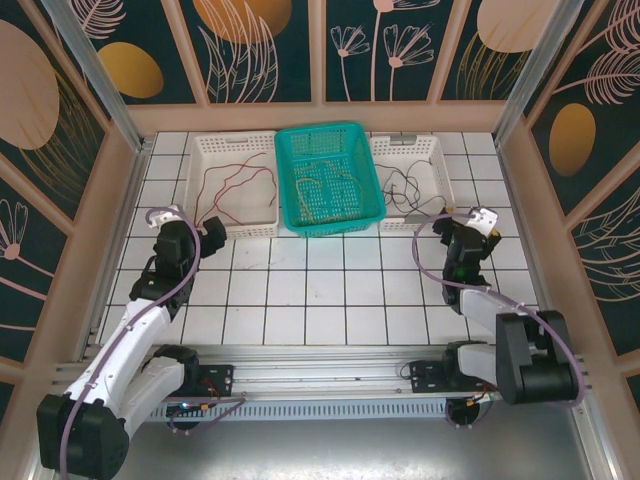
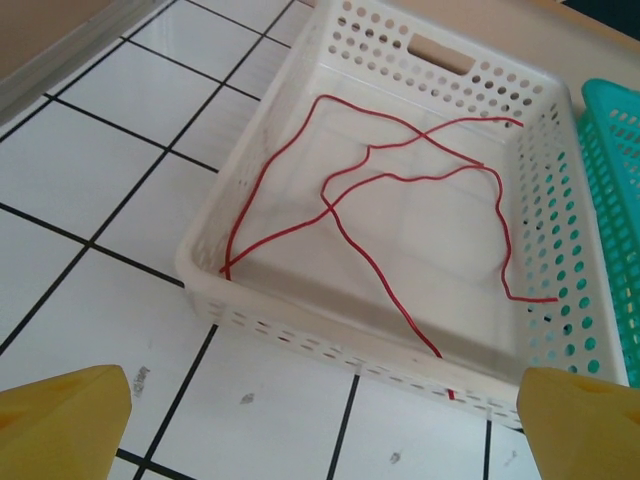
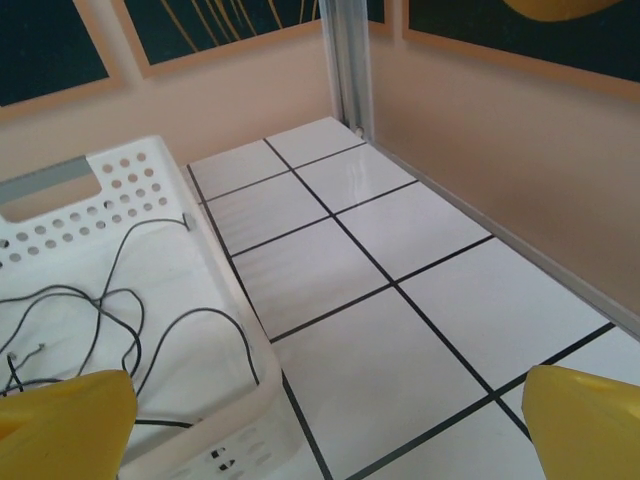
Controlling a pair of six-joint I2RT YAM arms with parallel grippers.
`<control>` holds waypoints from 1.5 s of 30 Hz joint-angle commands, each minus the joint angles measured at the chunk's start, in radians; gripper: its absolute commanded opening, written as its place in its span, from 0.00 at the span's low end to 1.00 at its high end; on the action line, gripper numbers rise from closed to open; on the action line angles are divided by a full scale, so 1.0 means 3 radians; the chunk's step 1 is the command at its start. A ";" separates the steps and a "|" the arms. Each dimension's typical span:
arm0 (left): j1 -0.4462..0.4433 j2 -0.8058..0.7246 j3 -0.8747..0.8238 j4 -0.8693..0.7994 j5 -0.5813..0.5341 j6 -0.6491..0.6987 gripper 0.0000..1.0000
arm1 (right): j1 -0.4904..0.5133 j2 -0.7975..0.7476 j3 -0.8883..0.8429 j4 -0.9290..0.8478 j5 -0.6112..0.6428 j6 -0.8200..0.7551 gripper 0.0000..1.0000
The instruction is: Untangle the cables
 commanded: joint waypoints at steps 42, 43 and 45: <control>0.0614 0.2210 -0.1056 0.4726 0.0185 0.1461 0.99 | -0.0231 0.1035 -0.0209 0.1638 -0.0945 -0.0372 0.99; 0.0614 0.2210 -0.1069 0.4750 0.0177 0.1462 0.99 | -0.0229 0.1038 -0.0207 0.1643 -0.0945 -0.0374 0.99; 0.0612 0.2193 -0.1095 0.4794 0.0169 0.1472 0.99 | -0.0232 0.1037 -0.0206 0.1642 -0.0942 -0.0374 0.99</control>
